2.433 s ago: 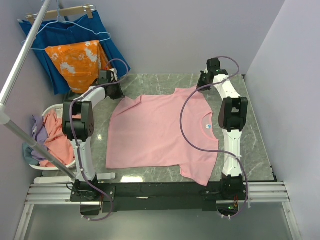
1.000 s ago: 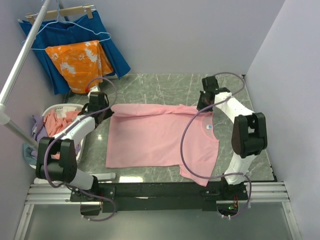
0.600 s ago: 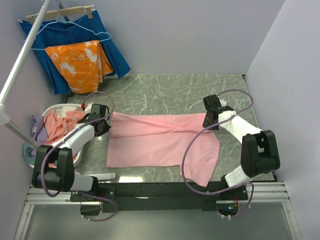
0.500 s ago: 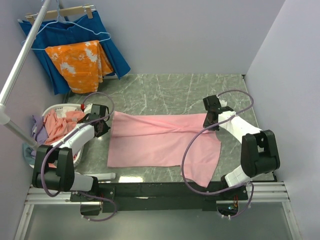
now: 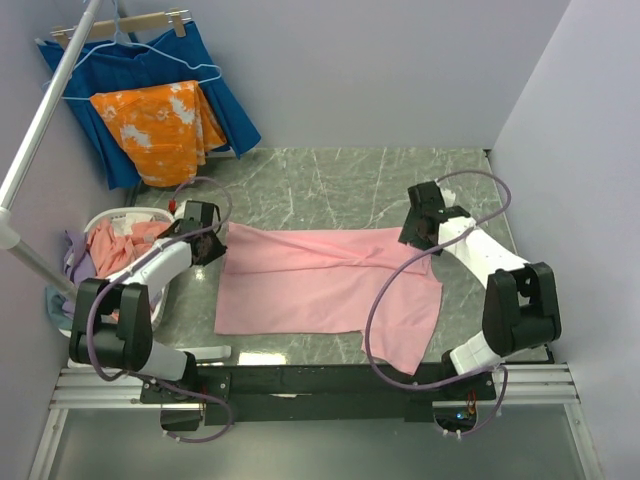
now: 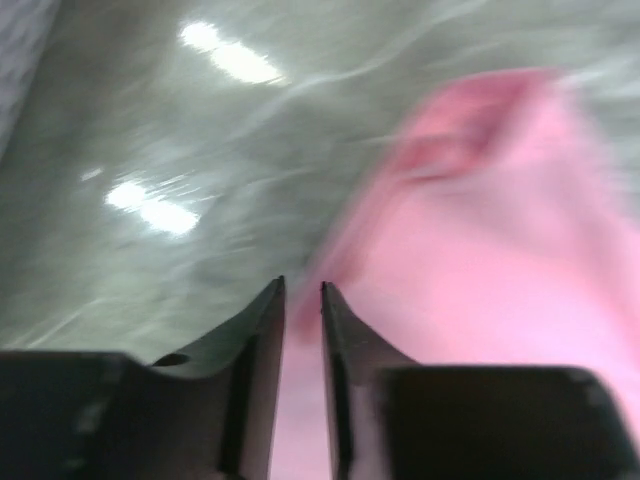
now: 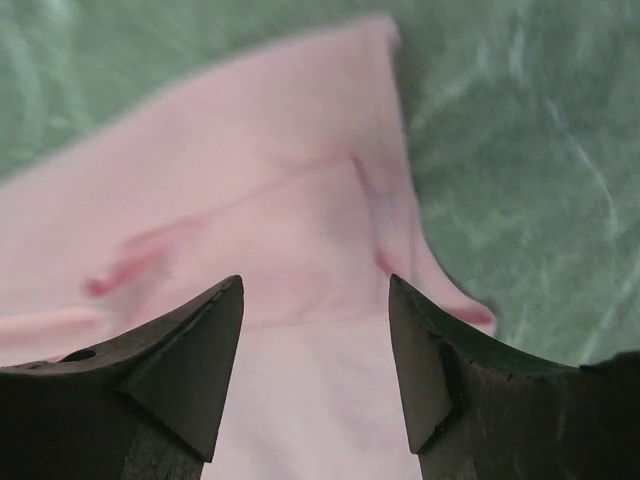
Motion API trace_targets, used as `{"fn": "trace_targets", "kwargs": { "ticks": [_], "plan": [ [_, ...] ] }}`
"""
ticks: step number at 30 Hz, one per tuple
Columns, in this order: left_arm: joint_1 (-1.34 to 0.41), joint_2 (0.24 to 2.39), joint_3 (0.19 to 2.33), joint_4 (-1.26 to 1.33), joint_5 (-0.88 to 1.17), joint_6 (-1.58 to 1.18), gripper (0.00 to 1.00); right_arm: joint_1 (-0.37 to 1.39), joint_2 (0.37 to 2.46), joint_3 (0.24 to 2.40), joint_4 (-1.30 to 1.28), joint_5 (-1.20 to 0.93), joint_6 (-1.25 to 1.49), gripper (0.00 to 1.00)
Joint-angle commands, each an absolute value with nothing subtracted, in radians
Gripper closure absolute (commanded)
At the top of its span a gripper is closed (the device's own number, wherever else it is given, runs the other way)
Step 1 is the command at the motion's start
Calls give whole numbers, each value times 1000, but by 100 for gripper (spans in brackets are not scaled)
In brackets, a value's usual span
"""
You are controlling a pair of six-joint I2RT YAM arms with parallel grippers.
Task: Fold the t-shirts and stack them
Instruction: Fold the flattened tshirt in 1/3 of the way
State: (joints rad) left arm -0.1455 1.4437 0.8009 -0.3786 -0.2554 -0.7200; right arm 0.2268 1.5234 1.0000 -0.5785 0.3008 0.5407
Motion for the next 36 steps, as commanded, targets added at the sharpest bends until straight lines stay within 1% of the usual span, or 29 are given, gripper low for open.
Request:
{"fn": "trace_targets", "kwargs": {
  "ticks": [1,5,9,13,20,28,30,32,36],
  "plan": [
    [-152,1445,906,-227,-83,-686,71,233,1581,1133,-505,221,523,33],
    [-160,1537,991,-249,-63,-661,71,235,1672,1203,-479,134,518,34],
    [-160,1606,983,-209,-32,-657,73,233,1721,1229,-457,75,522,34],
    [-160,1626,971,-210,-8,-664,74,235,1746,1224,-445,52,518,34],
    [-161,1600,904,-219,-17,-664,74,236,1758,1184,-423,31,511,34],
    [-167,1536,829,-261,-110,-680,72,244,1756,1155,-419,12,508,34],
    [-170,1500,812,-249,-129,-693,70,245,1759,1152,-419,9,506,34],
    [-170,1480,793,-250,-147,-699,66,247,1759,1149,-419,5,505,34],
    [-172,1453,779,-255,-196,-704,62,255,1763,1147,-417,3,505,34]
  ]
}}
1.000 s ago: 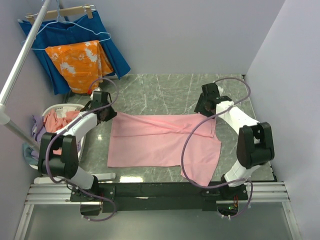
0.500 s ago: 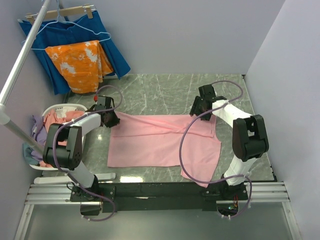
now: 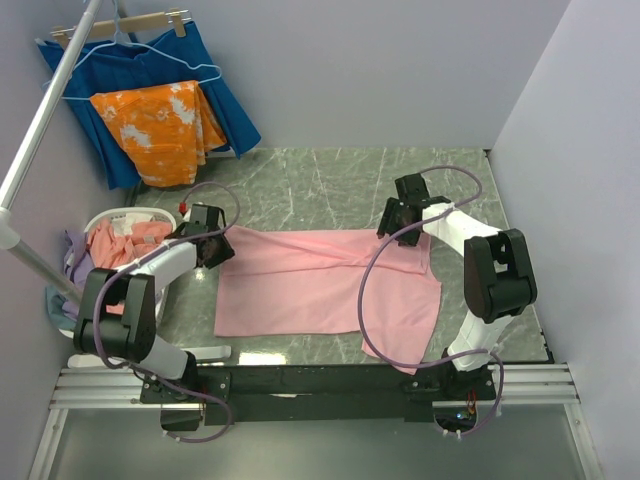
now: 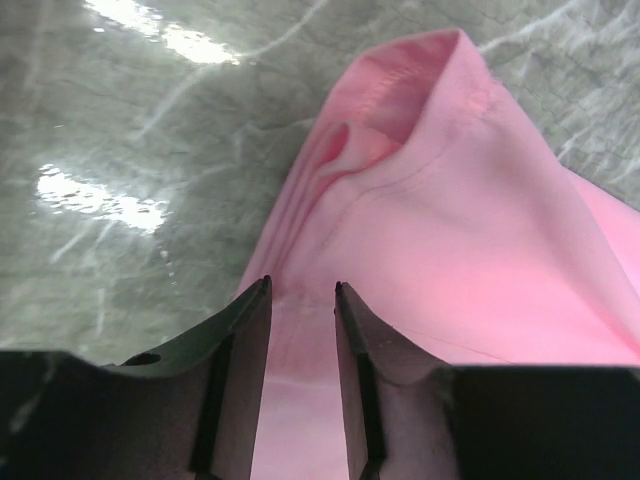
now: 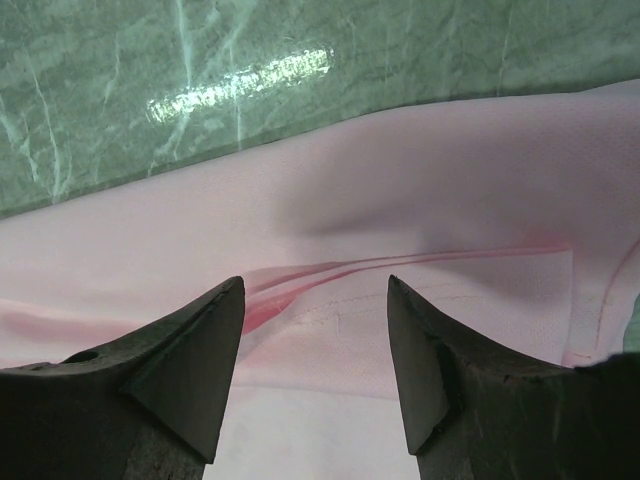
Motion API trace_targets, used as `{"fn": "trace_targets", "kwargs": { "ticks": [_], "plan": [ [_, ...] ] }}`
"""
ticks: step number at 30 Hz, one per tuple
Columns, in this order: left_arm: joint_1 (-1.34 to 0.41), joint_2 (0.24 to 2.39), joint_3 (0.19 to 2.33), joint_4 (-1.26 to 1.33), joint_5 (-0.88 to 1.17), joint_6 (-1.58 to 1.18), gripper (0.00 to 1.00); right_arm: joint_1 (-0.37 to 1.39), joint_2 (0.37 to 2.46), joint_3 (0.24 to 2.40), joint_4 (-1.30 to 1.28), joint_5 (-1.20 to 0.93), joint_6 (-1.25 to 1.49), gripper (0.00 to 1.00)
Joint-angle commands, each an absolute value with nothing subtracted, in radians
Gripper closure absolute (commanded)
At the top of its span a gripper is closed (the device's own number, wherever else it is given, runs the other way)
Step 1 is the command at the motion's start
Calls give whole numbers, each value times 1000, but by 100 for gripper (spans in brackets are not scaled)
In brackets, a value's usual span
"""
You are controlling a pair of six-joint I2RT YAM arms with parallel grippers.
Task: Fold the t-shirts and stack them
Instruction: Fold the flattened tshirt in 1/3 of the way
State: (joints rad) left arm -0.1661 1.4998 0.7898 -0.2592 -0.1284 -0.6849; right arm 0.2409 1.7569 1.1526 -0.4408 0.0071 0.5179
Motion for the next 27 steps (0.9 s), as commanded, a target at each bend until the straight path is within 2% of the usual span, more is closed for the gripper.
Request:
{"fn": "trace_targets", "kwargs": {
  "ticks": [1,4,17,21,27],
  "plan": [
    [-172,1448,772,-247,-190,-704,62,258,1761,1146,-417,5,505,34],
    [-172,1446,769,-235,-181,-704,57,258,1761,1144,-419,3,505,34],
    [-178,1555,773,-179,-164,-696,69,259,1764,1132,-417,3,502,34],
    [-178,1562,785,-184,-172,-696,75,259,1766,1129,-419,5,500,34],
    [-179,1522,818,-212,-190,-684,89,259,1767,1121,-411,11,499,34]
  ]
}}
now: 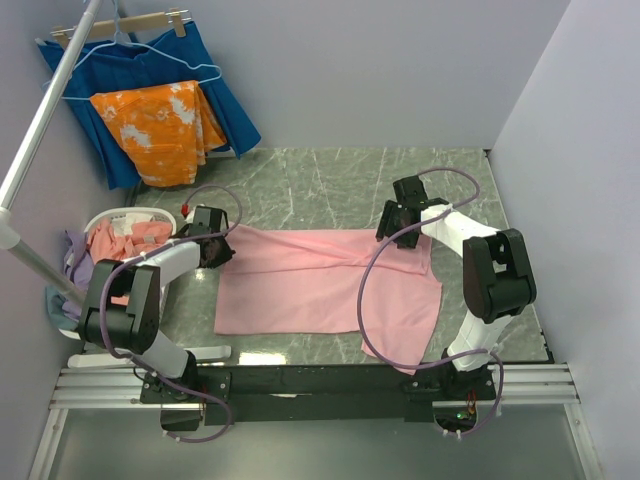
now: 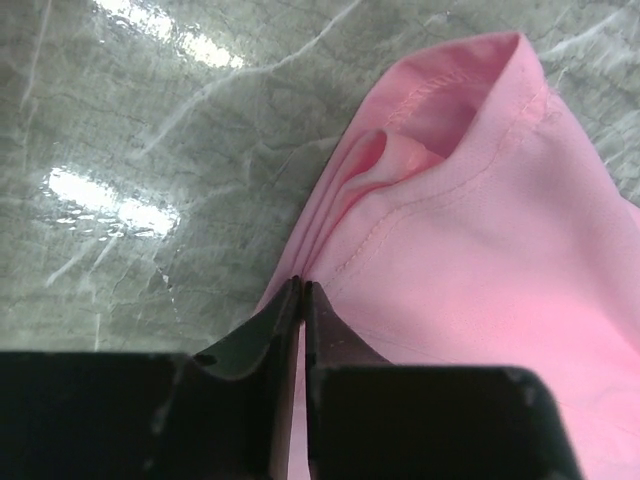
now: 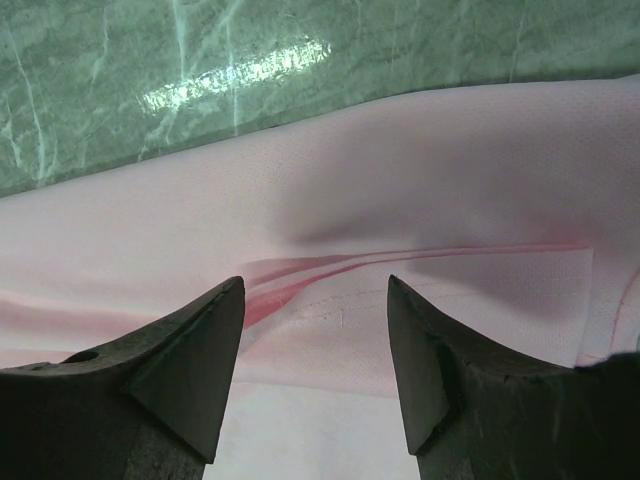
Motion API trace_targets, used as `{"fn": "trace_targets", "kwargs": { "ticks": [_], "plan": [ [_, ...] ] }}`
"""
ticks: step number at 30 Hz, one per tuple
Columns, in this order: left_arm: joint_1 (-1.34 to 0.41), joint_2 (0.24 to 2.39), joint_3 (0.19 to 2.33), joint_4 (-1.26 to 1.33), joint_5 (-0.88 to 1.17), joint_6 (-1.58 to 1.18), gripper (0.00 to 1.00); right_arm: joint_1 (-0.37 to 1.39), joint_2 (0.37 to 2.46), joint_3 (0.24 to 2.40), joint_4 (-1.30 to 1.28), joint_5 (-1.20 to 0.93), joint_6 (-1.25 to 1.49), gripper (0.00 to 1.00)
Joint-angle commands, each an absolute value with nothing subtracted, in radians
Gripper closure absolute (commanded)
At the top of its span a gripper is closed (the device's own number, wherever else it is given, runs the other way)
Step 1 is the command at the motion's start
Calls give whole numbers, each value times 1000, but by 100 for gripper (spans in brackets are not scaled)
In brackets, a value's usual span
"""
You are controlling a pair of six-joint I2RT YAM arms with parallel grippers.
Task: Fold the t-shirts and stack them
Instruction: Fold the flattened tshirt in 1/3 of the way
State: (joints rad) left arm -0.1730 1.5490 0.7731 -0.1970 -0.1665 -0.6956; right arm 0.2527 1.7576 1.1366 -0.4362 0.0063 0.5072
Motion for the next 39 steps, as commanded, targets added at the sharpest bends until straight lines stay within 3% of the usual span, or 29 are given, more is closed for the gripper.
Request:
{"fn": "trace_targets", "kwargs": {
  "ticks": [1,8,23,36,39],
  "plan": [
    [-179,1516,836,-228,-195,-684,89,261,1769,1117,-411,11,500,34],
    [-179,1439,888,-278,-206,-661,98,259,1773,1103,-403,9,500,35],
    [-179,1169,770,-299,-272,-709,99,259,1776,1089,-406,31,502,35],
    [-179,1272,690,-454,-446,-900,99,259,1753,1101,-436,87,477,35],
    [-181,1267,732,-474,-488,-901,81,259,1706,1112,-456,152,469,35]
  ]
}}
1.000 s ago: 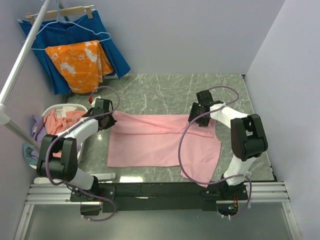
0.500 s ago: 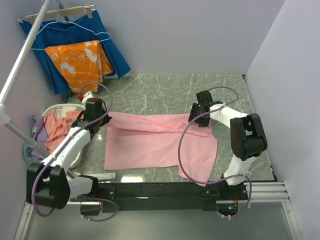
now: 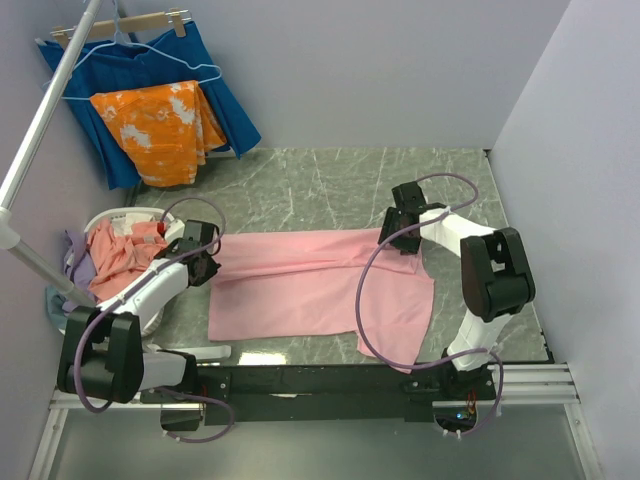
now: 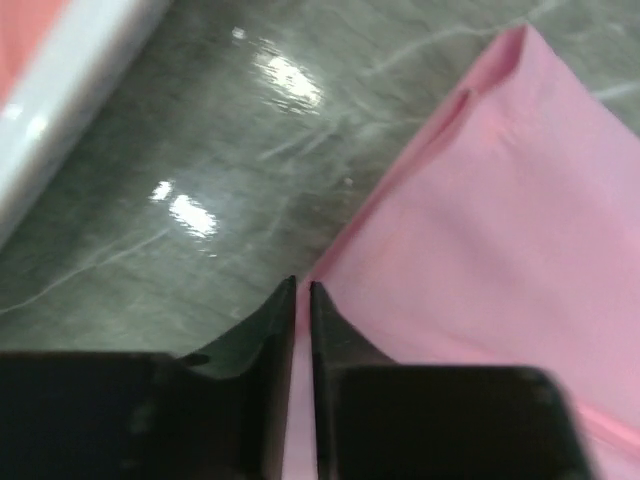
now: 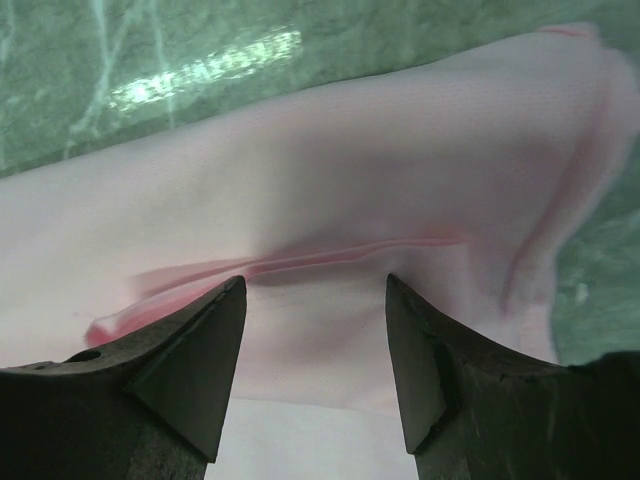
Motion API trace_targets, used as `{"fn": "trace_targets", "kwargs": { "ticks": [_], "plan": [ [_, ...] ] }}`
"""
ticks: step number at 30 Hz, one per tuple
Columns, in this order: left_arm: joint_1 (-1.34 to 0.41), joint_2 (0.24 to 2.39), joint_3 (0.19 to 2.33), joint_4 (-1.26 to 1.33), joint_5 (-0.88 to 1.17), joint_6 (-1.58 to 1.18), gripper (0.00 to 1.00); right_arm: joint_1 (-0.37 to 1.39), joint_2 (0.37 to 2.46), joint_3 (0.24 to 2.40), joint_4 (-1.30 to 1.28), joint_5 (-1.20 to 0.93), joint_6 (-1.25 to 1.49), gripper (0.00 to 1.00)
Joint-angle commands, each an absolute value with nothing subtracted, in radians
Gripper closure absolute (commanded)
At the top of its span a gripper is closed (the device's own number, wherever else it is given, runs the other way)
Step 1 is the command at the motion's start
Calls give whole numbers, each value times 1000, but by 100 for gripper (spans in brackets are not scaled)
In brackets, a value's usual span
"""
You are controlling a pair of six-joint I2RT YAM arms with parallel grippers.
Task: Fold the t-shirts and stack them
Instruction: Fold the flattened tshirt in 1/3 of the way
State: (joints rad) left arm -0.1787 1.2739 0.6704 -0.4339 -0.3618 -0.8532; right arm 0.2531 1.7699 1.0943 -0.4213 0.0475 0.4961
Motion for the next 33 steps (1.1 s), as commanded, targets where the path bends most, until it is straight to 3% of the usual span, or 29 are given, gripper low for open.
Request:
{"fn": "trace_targets", "kwargs": {
  "ticks": [1,7,10,18,23,25,33],
  "plan": [
    [-181,1253,739,-466,-489,-899,76,259,1678,1114,-457,164,469,35],
    [-181,1256,810,-290,-337,-821,56,258,1624,1137,-454,145,463,34],
    [-181,1330,868,-200,-185,-779,53,259,1661,1169,-451,77,468,35],
    [-195,1633,969,-60,23,-752,56,256,1758,1174,-408,34,494,35],
    [-198,1739,950,-43,-6,-749,59,218,1813,1128,-423,138,506,35],
    [-192,1772,936,-37,-63,-741,59,164,1816,1120,-425,147,508,42],
    [-152,1853,972,-63,-87,-724,60,64,1850,1239,-535,134,506,36]
  ]
}}
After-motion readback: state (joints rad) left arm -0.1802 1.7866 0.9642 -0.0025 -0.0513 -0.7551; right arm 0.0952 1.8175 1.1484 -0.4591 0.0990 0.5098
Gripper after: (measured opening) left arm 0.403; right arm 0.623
